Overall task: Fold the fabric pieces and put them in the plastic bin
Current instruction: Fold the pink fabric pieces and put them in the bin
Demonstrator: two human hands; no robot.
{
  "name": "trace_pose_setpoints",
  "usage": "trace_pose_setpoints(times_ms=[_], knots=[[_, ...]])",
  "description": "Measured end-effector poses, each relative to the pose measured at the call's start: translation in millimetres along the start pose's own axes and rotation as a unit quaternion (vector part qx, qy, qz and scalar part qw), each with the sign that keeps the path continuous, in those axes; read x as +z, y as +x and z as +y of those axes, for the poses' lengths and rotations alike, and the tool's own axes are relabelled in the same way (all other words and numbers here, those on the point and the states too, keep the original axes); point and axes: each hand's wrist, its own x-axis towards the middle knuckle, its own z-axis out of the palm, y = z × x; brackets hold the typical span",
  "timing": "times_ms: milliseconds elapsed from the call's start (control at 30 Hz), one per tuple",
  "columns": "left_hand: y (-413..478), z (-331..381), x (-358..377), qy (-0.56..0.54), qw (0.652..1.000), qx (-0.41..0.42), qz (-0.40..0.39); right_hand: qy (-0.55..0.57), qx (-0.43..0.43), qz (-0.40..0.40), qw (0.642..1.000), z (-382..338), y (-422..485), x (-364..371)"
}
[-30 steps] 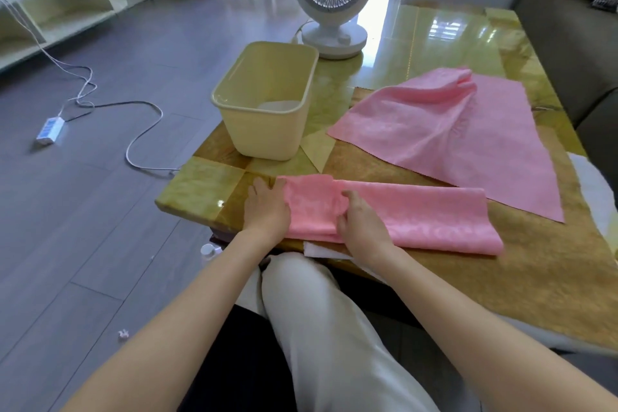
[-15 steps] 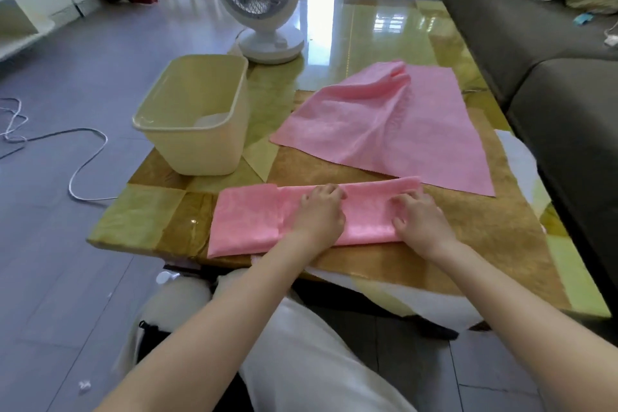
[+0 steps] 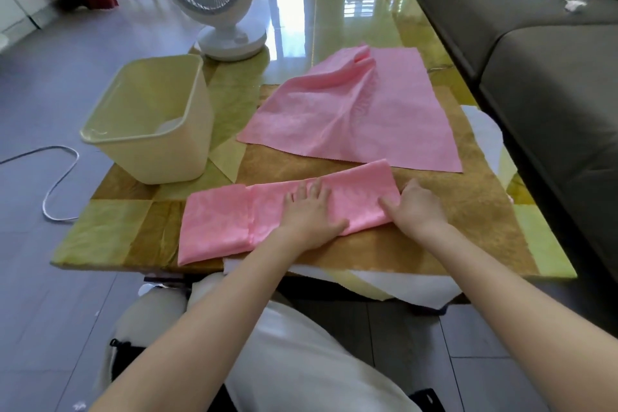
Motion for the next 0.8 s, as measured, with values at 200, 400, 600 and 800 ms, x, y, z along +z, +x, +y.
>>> trace_pose_setpoints(times_ms=[200,400,600,800], knots=[[3,-3,-7,-0.013,1.000,0.017,0.006,0.037,-0.059,0.070,0.995,-24,-15,-11],[-7,-21,-41,-0.256,0.950,-0.030,0.178,0.138,-0.226,0.084,0.961,-76,-44,2],[-19,-58,-40,-0.351,0.925,-0.066,0.131,0.143,-0.313,-0.017,0.939,-102,-67,38],[-23,-80,-27,-0.306,0.933,-0.144,0.124,-0.006,-0.307,0.053,0.950,-88,-67,47]])
